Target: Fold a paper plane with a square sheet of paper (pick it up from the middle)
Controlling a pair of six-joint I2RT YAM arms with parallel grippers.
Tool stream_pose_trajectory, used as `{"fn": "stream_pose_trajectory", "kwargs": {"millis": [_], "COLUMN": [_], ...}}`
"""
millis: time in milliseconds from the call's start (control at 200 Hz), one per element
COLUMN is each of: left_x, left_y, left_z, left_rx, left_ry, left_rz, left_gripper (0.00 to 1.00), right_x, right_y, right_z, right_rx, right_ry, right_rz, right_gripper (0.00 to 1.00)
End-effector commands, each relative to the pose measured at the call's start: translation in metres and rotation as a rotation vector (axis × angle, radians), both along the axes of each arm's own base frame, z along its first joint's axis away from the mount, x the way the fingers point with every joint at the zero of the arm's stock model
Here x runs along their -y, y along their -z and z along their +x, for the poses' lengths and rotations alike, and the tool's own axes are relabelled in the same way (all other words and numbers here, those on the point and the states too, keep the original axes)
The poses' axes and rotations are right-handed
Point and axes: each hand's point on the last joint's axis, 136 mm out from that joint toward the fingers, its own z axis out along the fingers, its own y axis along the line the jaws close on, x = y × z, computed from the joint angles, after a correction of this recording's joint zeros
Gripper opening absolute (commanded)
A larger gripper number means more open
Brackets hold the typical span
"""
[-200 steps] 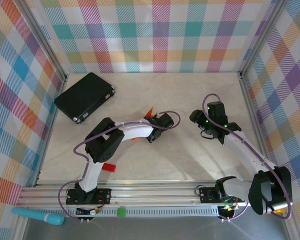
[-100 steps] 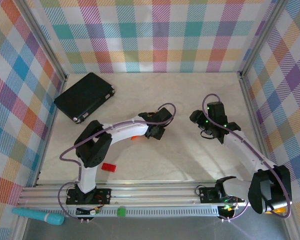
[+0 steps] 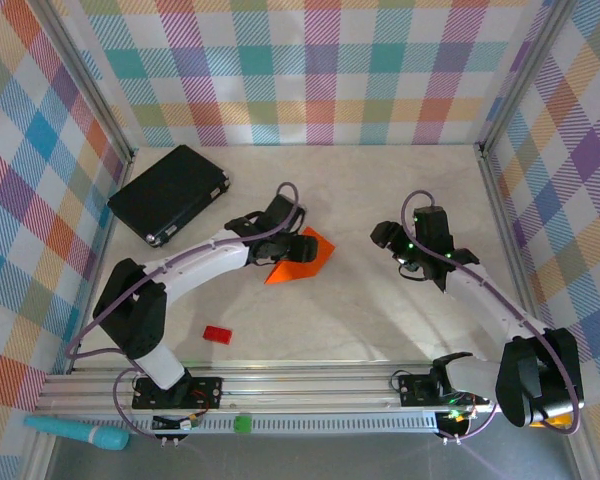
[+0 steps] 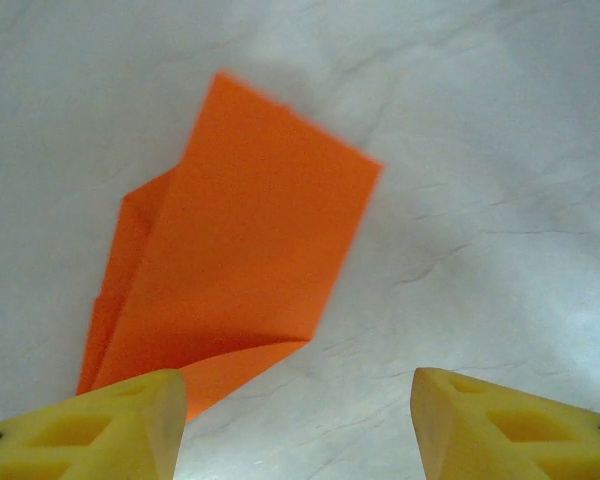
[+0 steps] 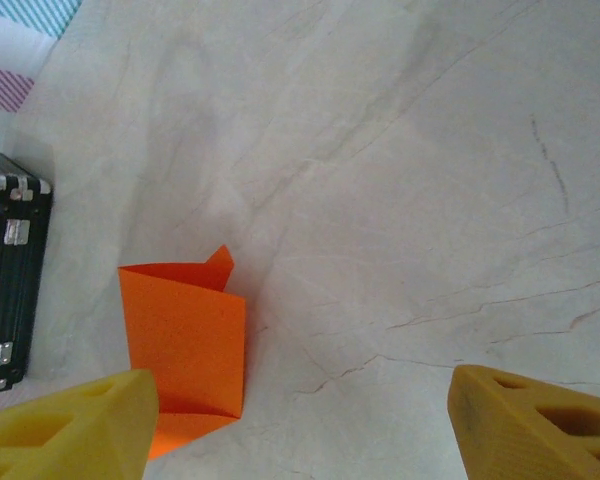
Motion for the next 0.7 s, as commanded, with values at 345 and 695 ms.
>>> {"fn": "stream_pose_trajectory", "kwargs": {"millis": [345, 695], "left_x": [0.004, -0.012], "left_y": [0.027, 0.056], "left_z": [-0.004, 0.029], "left_rx": [-0.181, -0.216], "left_ry": [-0.075, -0.144], "left_rz": [-0.272, -0.254], "left_gripper": [0.59, 0.57], "right_x": [-0.015, -0.022], "right_y": [0.019, 0.025], "right_z": [0.001, 0.004], "right_rx": [-0.052, -0.079], "right_ry": [-0.056, -0.066], "right_rz": [0.061, 0.099], "right_gripper": [0.76, 0.76]}}
